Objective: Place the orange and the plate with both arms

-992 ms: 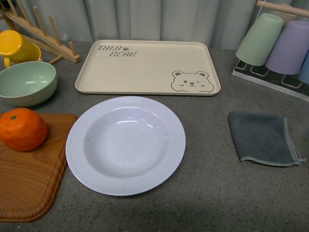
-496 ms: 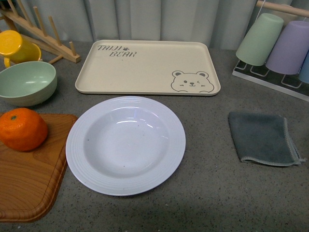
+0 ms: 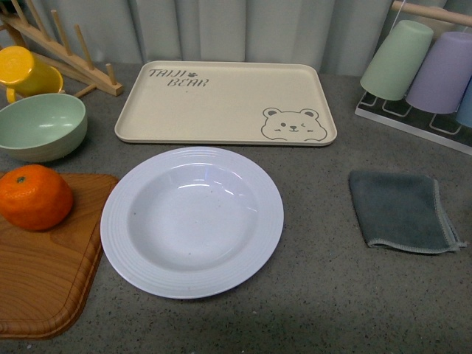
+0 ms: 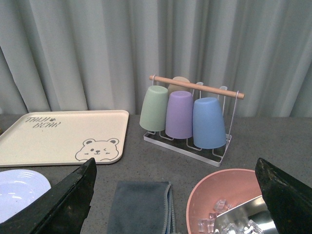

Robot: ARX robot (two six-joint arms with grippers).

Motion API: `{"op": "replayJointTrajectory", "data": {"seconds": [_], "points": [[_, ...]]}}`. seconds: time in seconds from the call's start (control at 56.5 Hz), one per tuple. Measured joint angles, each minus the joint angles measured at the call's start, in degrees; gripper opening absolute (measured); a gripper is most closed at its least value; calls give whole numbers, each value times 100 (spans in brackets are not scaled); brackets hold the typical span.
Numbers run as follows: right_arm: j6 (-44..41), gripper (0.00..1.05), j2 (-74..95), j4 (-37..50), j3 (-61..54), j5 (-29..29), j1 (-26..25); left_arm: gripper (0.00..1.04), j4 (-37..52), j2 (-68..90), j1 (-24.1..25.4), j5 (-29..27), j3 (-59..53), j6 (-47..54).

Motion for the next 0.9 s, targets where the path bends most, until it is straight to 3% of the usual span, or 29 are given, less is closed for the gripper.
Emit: {"op": "replayJointTrajectory", "data": {"seconds": [0.832,0.85,0.885,0.903], "points": [[0,95,0,0,0,0,0,98,-2,2,0,-11,0,-2],[0,95,0,0,0,0,0,98,-72,61,-85,-280,17,-118],[0,95,0,0,0,0,0,98,-433,544,-566,-1775,197,-549],[0,95,0,0,0,4,2,98,-376,776,-706,-2240,216,-708]]}}
